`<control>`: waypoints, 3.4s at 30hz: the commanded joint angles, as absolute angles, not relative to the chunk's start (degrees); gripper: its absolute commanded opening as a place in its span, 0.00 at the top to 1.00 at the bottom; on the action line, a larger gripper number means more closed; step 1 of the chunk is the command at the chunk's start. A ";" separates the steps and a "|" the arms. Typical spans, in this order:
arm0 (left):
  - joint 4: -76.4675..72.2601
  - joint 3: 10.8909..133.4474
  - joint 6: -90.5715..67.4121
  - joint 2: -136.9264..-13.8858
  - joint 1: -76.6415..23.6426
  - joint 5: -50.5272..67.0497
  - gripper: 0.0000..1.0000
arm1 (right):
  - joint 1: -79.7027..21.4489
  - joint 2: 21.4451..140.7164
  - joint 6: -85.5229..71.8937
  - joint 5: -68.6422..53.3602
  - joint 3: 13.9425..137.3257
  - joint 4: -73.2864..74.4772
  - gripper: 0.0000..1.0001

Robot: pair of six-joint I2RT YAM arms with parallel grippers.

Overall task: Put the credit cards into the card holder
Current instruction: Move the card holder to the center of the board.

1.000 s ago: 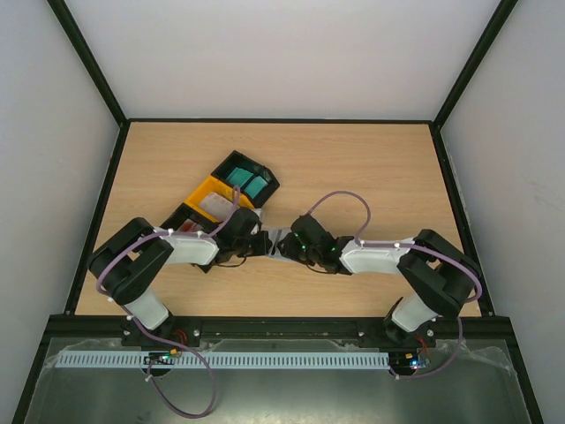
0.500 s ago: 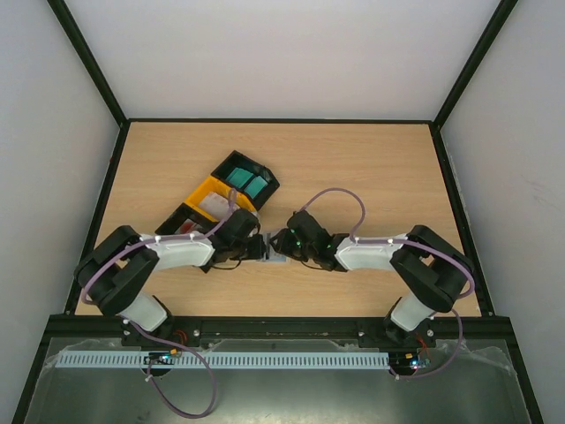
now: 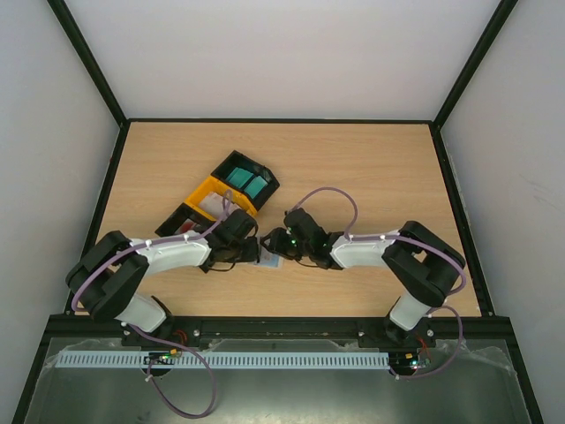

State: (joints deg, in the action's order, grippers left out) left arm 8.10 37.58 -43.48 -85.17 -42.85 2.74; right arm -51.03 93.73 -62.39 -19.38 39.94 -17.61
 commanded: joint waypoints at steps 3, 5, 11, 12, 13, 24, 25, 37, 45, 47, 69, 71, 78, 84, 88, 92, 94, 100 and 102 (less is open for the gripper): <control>12.56 39.36 -43.70 -82.53 -42.98 -0.47 0.84 | -51.37 95.89 -63.04 -22.23 41.61 -20.44 0.63; 13.39 39.67 -43.85 -81.19 -42.98 -1.12 0.84 | -51.34 95.89 -62.82 -22.37 41.90 -20.29 0.63; 16.28 40.71 -44.50 -76.25 -42.89 -4.67 0.84 | -51.42 96.27 -63.00 -23.73 42.98 -20.13 0.62; 16.70 40.89 -44.66 -75.42 -42.81 -5.35 0.83 | -51.46 96.52 -63.01 -24.12 43.24 -20.19 0.62; 17.19 41.00 -44.91 -74.27 -42.74 -6.15 0.82 | -51.63 96.73 -63.09 -24.36 43.62 -20.22 0.62; 22.96 41.19 -44.99 -64.21 -37.88 -11.56 0.73 | -54.49 101.78 -61.54 -24.49 49.42 -18.40 0.51; 23.23 41.14 -44.73 -63.71 -37.47 -11.47 0.71 | -54.63 102.50 -61.38 -24.46 50.02 -18.31 0.49; 21.34 38.39 -42.39 -61.33 -34.55 -4.95 0.57 | -55.86 104.97 -57.24 -17.44 51.76 -10.09 0.46; 20.08 38.72 -41.10 -60.76 -34.50 -1.75 0.46 | -55.84 102.01 -53.71 -10.10 48.26 1.79 0.46; 20.21 39.28 -40.80 -60.72 -34.32 -1.21 0.43 | -55.81 99.84 -52.86 -8.36 46.49 4.16 0.45; 27.12 44.59 -38.52 -60.88 -33.48 -3.86 0.15 | -55.47 76.94 -54.84 11.34 43.03 20.43 0.45; 28.27 44.88 -38.93 -60.96 -32.24 -5.25 0.15 | -56.16 78.87 -54.72 12.64 43.46 21.60 0.45; 29.96 43.73 -39.31 -60.20 -25.98 -4.64 0.26 | -56.73 85.39 -53.51 17.10 44.76 22.61 0.46; 29.64 41.97 -37.64 -61.21 -19.23 -1.99 0.28 | -57.08 91.80 -49.91 17.87 46.33 21.77 0.42; 30.45 41.92 -36.18 -63.77 -17.20 -1.51 0.28 | -57.09 94.53 -48.98 17.68 46.72 22.48 0.41; 32.28 41.81 -35.16 -66.64 -16.74 -3.56 0.30 | -57.05 92.09 -49.02 19.30 47.60 23.92 0.42; 32.58 41.80 -34.98 -68.70 -16.79 -3.59 0.33 | -57.03 89.21 -48.58 19.76 48.36 23.79 0.42; 32.10 41.31 -35.19 -75.92 -16.93 -1.41 0.61 | -56.02 84.33 -46.29 15.74 50.01 20.39 0.42; 31.98 41.01 -35.38 -76.85 -16.93 -1.66 0.61 | -56.02 84.12 -45.67 12.44 49.92 18.12 0.42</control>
State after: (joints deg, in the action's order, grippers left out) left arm 30.65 42.17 -35.55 -75.16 -17.06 -2.09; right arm -56.34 85.54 -47.57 15.68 48.69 20.99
